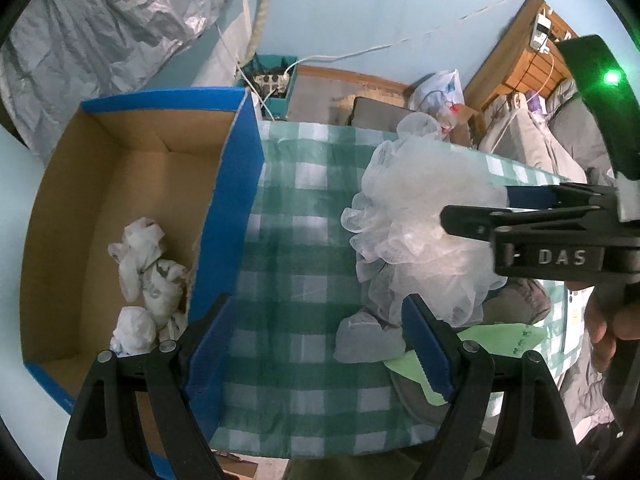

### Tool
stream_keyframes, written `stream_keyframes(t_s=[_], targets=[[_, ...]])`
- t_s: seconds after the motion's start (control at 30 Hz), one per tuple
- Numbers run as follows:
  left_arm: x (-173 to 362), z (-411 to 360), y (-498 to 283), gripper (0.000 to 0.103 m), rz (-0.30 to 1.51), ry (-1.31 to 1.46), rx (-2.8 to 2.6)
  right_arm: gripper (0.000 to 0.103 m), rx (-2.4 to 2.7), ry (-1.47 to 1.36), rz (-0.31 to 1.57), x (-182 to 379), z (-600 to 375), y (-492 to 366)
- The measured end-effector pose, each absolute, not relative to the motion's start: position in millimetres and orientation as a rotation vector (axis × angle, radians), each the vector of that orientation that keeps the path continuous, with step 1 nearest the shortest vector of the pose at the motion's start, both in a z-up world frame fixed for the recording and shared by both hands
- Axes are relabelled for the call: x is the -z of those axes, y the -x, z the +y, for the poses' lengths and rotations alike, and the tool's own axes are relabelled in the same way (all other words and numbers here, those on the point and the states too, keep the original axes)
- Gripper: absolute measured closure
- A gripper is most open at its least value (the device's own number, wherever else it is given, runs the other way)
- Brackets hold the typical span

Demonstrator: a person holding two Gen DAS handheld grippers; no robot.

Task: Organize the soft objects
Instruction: 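Lower the right tool onto the white mesh loofah and close it, then grasp the grey sock with the left tool while the right tool lifts the loofah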

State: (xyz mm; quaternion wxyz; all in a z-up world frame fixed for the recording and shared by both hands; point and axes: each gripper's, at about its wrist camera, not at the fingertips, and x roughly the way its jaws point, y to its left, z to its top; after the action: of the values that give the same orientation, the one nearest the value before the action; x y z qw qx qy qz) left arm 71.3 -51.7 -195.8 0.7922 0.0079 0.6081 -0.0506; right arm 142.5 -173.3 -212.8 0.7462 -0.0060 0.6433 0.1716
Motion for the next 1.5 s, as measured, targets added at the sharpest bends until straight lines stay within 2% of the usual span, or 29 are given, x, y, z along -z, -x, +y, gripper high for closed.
stream_keyframes(t_s=[0.63,1.2,1.27,1.33,1.43,1.5], targets=[[231.4,-55.5,-74.5,0.018,1.387,0.020,0.143,0.014,-0.386,0.000,1.538,267.6,-158.7,-149.0],[257.4,-61.1,-65.9,0.018,1.445,0.012,0.156,0.014,-0.436,0.064,1.572,300.2,-143.9,-149.0],[263.3,-61.3,-68.1,0.018,1.458,0.015,0.154,0.018,-0.437,0.076,1.563,299.3,-144.2,-148.4],[265.6,-61.6,-67.7,0.018,1.462,0.022,0.157,0.029,-0.453,0.090,1.548,295.3,-142.2,-146.5],[268.0,-63.4,-65.0,0.017,1.467,0.039,0.168,0.040,-0.473,0.095,1.514,287.7,-144.0,-144.7],[271.2,-65.0,-64.4,0.016,1.473,0.049,0.172,0.042,-0.475,0.092,1.486,282.9,-146.0,-141.6]])
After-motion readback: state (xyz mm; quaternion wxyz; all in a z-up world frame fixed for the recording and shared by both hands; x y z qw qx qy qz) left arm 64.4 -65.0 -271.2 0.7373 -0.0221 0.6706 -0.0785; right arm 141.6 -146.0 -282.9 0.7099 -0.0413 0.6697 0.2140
